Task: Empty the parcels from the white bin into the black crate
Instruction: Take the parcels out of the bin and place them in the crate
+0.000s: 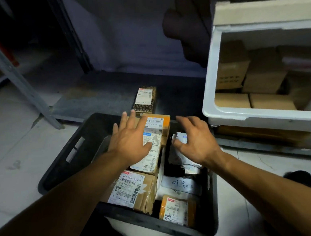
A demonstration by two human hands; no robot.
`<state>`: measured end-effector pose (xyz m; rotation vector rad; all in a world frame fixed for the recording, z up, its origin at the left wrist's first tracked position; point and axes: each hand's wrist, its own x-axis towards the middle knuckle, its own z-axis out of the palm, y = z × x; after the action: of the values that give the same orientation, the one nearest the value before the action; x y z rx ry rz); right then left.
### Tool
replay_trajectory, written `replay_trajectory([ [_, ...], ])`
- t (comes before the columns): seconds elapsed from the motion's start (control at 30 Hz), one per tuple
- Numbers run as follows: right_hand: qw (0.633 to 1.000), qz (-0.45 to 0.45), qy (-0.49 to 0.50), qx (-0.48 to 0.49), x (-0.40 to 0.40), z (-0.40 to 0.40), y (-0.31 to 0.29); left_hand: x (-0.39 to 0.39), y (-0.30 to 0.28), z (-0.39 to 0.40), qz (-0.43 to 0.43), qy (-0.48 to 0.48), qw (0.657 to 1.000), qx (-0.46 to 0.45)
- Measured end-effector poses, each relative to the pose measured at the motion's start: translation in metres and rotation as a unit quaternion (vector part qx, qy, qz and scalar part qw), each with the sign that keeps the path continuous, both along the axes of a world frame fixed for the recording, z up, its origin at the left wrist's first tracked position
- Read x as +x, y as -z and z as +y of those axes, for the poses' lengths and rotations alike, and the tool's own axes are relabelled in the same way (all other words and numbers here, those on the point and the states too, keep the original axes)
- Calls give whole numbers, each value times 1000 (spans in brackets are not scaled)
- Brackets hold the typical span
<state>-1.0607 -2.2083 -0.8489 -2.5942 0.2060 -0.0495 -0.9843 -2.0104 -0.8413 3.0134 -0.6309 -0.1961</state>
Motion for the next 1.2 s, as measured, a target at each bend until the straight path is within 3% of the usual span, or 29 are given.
replay_trajectory([
  [0.13,997,-4,-21,-69,-22,-10,-21,-23,-17,-22,-2,26,1000,-5],
  [0.3,997,-11,-4,-81,-51,-33,-44,-50,-47,-53,-43,83,994,-56],
  [0.77,991,-1,91,-98,-116,-130,-78,-88,-75,-165,-69,182,978,-68],
  [1.2,993,-1,71,-96,-60,-188,-71,-44,-67,-253,-14,120,975,-185],
])
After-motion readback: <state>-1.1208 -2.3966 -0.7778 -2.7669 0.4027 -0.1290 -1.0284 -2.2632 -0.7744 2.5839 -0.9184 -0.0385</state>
